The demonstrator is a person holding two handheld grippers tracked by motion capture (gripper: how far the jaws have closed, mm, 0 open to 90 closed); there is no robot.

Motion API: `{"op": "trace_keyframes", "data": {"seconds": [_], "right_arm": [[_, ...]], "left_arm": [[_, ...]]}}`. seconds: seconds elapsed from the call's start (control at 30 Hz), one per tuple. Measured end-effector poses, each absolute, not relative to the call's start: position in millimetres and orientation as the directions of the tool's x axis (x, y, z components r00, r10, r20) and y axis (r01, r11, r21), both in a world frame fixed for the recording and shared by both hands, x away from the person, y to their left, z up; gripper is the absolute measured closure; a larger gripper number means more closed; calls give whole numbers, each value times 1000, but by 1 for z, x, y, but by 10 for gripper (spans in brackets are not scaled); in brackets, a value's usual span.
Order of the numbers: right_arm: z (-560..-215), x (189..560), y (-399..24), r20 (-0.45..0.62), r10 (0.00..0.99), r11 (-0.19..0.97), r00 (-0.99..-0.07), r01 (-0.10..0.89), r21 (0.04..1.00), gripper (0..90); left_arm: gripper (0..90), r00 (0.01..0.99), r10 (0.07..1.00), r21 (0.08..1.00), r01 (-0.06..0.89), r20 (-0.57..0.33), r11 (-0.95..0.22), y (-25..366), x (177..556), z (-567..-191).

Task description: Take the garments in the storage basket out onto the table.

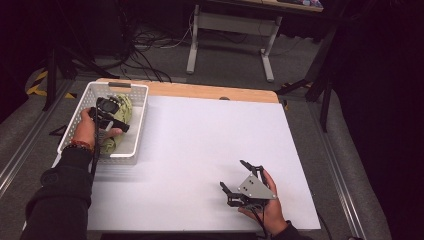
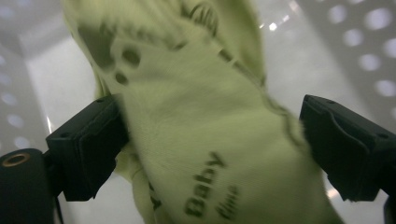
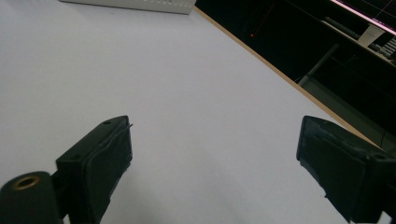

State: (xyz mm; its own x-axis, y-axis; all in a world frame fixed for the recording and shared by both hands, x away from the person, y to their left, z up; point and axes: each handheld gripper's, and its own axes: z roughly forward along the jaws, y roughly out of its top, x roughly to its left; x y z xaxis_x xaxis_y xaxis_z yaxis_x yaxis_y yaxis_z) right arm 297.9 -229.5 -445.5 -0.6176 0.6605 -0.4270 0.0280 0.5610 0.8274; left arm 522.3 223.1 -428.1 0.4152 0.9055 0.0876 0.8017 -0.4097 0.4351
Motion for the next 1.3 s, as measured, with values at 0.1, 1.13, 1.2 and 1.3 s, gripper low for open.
{"op": "trace_keyframes", "data": {"seconds": [0.1, 1.13, 1.2, 1.3], "right_arm": [[-446, 298, -229, -423, 659, 562, -622, 33, 826, 117], [-452, 296, -220, -464, 599, 627, -653, 22, 779, 139], [-452, 297, -220, -461, 601, 626, -653, 25, 780, 139], [-455, 298, -220, -459, 588, 639, -666, 34, 769, 139]], "left_arm": [[118, 426, 899, 407, 807, 100, -428, 220, 525, -431], [607, 425, 899, 658, 647, 109, -386, 221, 496, -395], [607, 429, 898, 678, 631, 99, -376, 221, 493, -392], [608, 424, 903, 748, 575, 73, -331, 221, 482, -383]]}}
